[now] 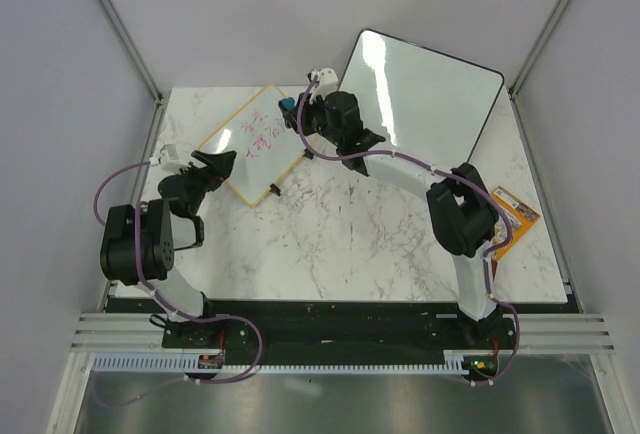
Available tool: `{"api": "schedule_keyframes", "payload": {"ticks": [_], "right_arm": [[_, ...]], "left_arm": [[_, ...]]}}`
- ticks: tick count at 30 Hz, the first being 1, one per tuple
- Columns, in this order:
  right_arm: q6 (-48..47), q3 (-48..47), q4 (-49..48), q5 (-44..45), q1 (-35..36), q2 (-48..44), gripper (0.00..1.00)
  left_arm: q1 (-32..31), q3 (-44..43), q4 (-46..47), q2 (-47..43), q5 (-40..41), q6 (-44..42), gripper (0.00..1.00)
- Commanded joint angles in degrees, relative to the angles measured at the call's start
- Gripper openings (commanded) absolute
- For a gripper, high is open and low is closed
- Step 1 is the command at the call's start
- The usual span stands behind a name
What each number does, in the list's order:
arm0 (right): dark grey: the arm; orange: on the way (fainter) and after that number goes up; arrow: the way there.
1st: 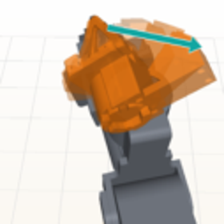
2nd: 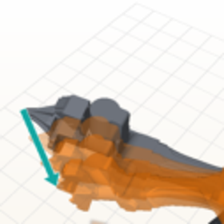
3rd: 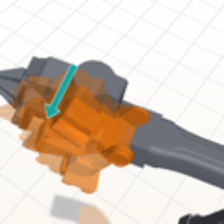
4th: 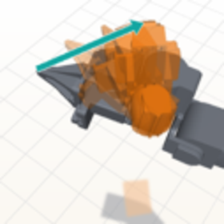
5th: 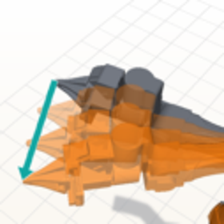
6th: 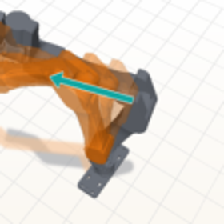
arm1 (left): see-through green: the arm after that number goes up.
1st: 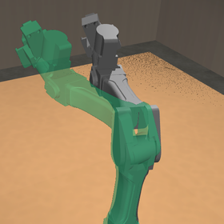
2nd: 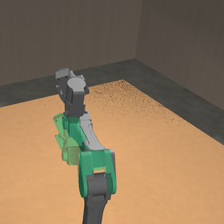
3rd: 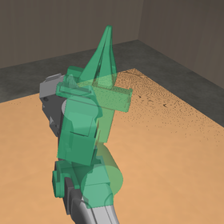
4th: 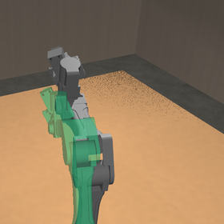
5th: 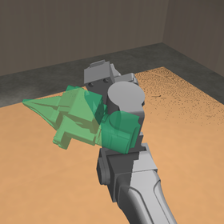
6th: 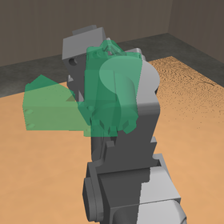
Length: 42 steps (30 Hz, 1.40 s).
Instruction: Erase the whiteboard
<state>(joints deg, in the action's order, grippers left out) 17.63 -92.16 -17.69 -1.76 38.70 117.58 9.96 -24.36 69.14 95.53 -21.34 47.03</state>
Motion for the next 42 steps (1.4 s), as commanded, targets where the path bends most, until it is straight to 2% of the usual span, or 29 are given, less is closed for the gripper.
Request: {"api": "schedule_keyframes", "payload": {"ticks": [1, 9, 12, 13, 16, 23, 33, 42], "right_arm": [[1.27, -3.2, -4.45, -5.7, 0.41, 5.55, 0.0], [-1.19, -5.31, -6.48, -7.64, 2.7, 12.05, 0.0], [-2.24, -8.29, -5.25, -7.38, 3.49, 14.51, 0.0], [-2.42, -8.56, -5.16, -6.95, 3.66, 14.87, 0.0], [-2.33, -8.04, -6.3, -6.68, 3.75, 15.22, 0.0], [-2.95, -6.37, -7.97, -5.89, 3.58, 13.82, 0.0], [-3.57, -6.98, -9.2, -7.03, 3.75, 14.78, 0.0], [-6.19, -12.95, -5.52, -7.73, 6.12, 19.96, 0.0]], "left_arm": [[0.33, -0.51, 8.99, 0.54, -4.05, -1.22, 0.8], [0.59, 0.45, 6.09, 0.45, -3.71, -6.15, 0.51], [1.38, 0.81, 7.66, 1.94, -4.84, -5.02, 0.31], [1.38, 0.72, 7.67, 2.47, -5.11, -4.75, 0.17], [2.0, 0.19, 7.4, 3.88, -5.55, -3.35, 0.02], [2.79, 1.77, 7.23, 3.97, -6.52, -2.2, 0.02], [2.79, 3.88, 3.64, -0.07, -12.84, -4.92, 0.02], [2.61, 2.39, -0.5, 0.27, -17.76, -6.33, 0.02]]}}
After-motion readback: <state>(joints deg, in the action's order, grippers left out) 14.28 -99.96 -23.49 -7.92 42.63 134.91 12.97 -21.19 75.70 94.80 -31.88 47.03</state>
